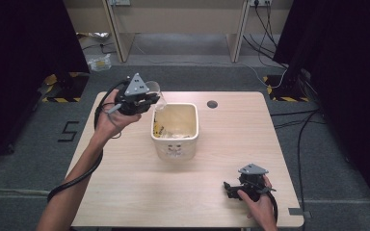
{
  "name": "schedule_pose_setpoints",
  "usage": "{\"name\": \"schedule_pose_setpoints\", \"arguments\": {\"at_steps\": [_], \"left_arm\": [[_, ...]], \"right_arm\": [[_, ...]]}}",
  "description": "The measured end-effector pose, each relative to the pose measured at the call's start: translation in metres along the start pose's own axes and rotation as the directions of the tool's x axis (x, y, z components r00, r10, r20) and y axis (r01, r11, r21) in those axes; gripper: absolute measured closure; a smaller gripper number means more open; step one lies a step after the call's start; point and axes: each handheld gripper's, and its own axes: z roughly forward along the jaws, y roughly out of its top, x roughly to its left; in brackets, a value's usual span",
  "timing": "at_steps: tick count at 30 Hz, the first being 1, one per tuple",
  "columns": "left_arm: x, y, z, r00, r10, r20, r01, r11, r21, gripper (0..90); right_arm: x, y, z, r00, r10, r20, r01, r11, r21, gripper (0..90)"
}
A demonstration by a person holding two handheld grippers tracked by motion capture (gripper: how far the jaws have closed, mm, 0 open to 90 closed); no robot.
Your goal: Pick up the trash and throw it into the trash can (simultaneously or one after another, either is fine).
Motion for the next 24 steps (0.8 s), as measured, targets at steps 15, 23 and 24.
{"name": "schedule_pose_setpoints", "arguments": {"at_steps": [15, 23, 24], "left_arm": [[-0.026, -0.003, 0.024, 0.9938, 0.008, 0.111, -0.010, 0.9998, 0.017, 83.7], [-0.037, -0.008, 0.040, 0.9870, 0.009, 0.160, -0.018, 0.9984, 0.054, 83.2], [-0.039, -0.009, 0.042, 0.9866, 0.009, 0.163, -0.019, 0.9980, 0.061, 83.0]], "right_arm": [[0.000, 0.000, 0.000, 1.0000, -0.001, -0.001, 0.001, 1.000, 0.001, 0.3], [0.000, 0.000, 0.000, 1.0000, -0.004, -0.002, 0.004, 1.000, -0.001, 0.3], [0.000, 0.000, 0.000, 1.0000, -0.003, -0.003, 0.003, 1.000, 0.000, 0.3]]}}
